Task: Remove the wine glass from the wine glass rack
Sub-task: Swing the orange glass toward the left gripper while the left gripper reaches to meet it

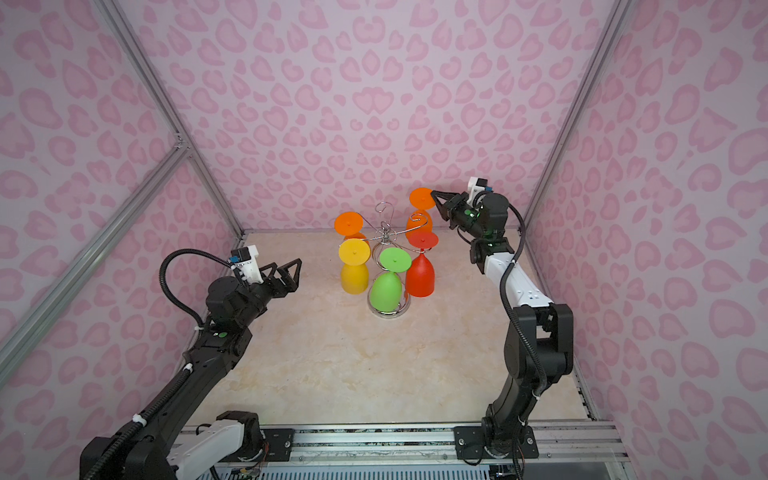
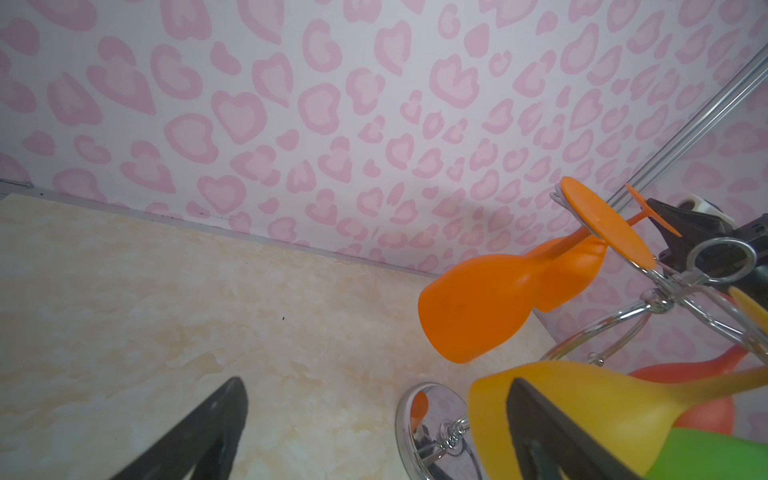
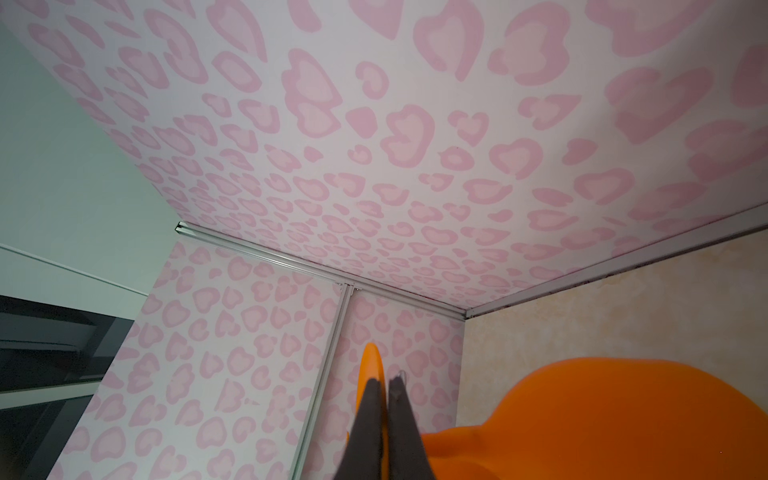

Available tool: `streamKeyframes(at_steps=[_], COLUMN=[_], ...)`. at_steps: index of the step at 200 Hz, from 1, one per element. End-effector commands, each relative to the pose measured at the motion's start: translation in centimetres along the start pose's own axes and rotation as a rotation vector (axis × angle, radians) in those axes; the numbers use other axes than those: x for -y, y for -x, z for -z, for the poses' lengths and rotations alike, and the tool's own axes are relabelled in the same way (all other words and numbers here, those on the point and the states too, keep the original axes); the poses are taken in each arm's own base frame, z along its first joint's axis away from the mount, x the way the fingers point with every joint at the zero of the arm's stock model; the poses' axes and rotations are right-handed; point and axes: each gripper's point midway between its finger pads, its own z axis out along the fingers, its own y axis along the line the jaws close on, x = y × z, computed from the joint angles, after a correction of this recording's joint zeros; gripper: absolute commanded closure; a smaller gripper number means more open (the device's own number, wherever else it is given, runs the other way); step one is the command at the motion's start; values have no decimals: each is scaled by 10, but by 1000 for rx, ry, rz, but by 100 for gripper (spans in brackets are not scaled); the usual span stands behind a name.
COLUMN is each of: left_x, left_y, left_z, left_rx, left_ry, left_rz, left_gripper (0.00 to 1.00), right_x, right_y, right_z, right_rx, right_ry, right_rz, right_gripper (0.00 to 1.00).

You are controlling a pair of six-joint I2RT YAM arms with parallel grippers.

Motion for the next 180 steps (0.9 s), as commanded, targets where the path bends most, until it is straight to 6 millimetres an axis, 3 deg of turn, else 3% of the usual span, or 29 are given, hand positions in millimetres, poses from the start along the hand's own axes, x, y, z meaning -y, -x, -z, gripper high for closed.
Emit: streamKeyframes(at_steps=[1, 28, 50, 68, 91, 117, 145, 180], left_x=[9, 22, 42, 67, 104, 147, 196, 243], left_y=[10, 27, 45, 64, 87, 99, 99, 81], left_z=[7, 17, 24, 29, 35, 32, 31, 22], left_rx=[19, 58, 81, 94, 110, 76, 40, -64], left_ry=[-24, -55, -122, -221, -369, -518, -682, -937], left_rz=[-20, -27, -29, -21, 4, 2, -44, -37], left_gripper=[1, 1, 1, 1, 1, 1, 1, 2], right_x=[-13, -34, -71, -105, -153, -209, -239, -266], right_y=[24, 40, 45, 38, 19, -6, -39, -95], right_z=[20, 50, 77, 93, 112, 140, 143, 137], right_rx=[83, 148, 189, 193, 185, 189, 137, 10], right_ry=[29, 63, 137, 176, 272, 388, 444, 626], right_rz=[59, 100, 180, 257, 350, 448, 473, 444], right_gripper=[100, 100, 100, 100, 100, 100, 100, 100])
